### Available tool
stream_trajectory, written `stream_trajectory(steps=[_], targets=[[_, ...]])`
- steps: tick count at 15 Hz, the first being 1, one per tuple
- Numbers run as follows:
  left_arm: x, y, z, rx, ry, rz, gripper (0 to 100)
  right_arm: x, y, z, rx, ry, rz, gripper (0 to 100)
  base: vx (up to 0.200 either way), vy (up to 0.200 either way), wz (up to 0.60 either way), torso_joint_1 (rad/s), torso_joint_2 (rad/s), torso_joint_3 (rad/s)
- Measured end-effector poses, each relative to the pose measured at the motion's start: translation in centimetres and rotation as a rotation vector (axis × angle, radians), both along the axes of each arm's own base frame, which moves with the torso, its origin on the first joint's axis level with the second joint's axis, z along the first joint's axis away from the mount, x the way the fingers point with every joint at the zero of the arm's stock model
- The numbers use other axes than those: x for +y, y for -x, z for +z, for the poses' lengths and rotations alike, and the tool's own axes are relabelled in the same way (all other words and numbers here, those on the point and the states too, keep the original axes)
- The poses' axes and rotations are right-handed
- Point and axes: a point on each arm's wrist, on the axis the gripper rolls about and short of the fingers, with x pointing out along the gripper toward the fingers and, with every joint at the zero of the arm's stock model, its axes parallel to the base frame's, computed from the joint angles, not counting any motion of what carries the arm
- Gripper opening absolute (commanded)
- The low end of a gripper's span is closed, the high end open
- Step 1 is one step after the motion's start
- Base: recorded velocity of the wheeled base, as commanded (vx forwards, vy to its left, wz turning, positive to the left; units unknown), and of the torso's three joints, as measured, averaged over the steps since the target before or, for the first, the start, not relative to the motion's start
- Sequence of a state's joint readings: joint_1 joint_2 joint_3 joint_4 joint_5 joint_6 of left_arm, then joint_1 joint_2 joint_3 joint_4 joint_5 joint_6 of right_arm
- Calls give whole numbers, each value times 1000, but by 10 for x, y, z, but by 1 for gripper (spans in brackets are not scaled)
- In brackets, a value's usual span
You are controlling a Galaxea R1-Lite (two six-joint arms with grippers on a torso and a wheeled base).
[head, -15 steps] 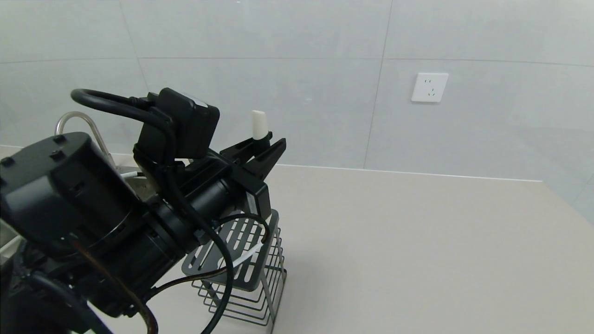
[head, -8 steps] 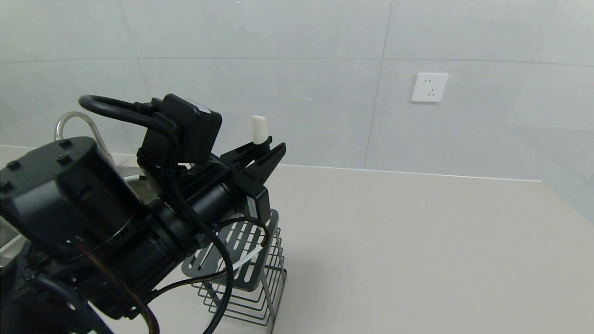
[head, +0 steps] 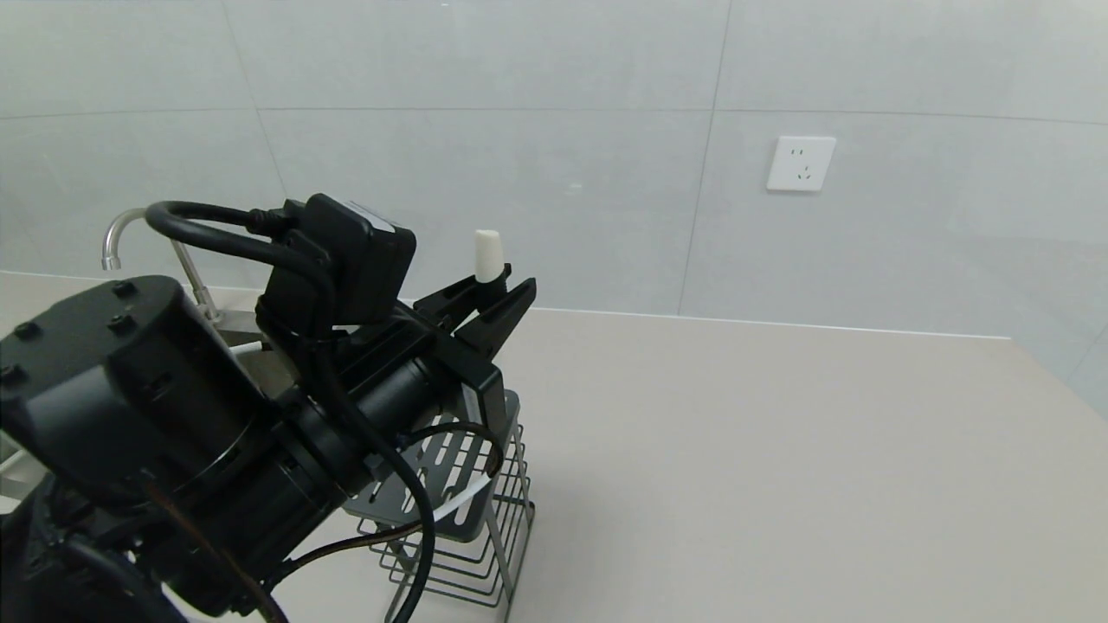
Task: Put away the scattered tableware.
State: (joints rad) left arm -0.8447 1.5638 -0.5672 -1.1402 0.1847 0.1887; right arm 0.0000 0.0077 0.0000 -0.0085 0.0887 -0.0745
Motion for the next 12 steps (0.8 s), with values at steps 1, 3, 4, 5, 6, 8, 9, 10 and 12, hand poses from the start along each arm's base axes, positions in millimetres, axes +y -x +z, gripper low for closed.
stream_trajectory(steps=[1, 3, 4, 5, 6, 8, 9, 10, 12], targets=[[0, 0, 0, 0, 1, 8, 0, 0, 0, 0, 0, 0, 0, 0, 0, 0, 0, 0, 0, 0], [1, 1, 4, -6, 10, 11, 0, 0, 0, 0, 0, 0, 0, 0, 0, 0, 0, 0, 0, 0], [2, 2, 4, -6, 10, 12, 0, 0, 0, 0, 0, 0, 0, 0, 0, 0, 0, 0, 0, 0], [4, 3, 3, -4, 8, 12, 0, 0, 0, 0, 0, 0, 0, 0, 0, 0, 0, 0, 0, 0], [6, 5, -1, 8, -5, 12, 0, 0, 0, 0, 0, 0, 0, 0, 0, 0, 0, 0, 0, 0], [6, 7, -6, 23, -21, 5, 0, 0, 0, 0, 0, -1, 0, 0, 0, 0, 0, 0, 0, 0], [5, 7, -7, 25, -24, 2, 0, 0, 0, 0, 0, -1, 0, 0, 0, 0, 0, 0, 0, 0], [3, 6, -9, 28, -28, -1, 0, 0, 0, 0, 0, -1, 0, 0, 0, 0, 0, 0, 0, 0], [0, 4, -14, 40, -44, -5, 0, 0, 0, 0, 0, -1, 0, 0, 0, 0, 0, 0, 0, 0]])
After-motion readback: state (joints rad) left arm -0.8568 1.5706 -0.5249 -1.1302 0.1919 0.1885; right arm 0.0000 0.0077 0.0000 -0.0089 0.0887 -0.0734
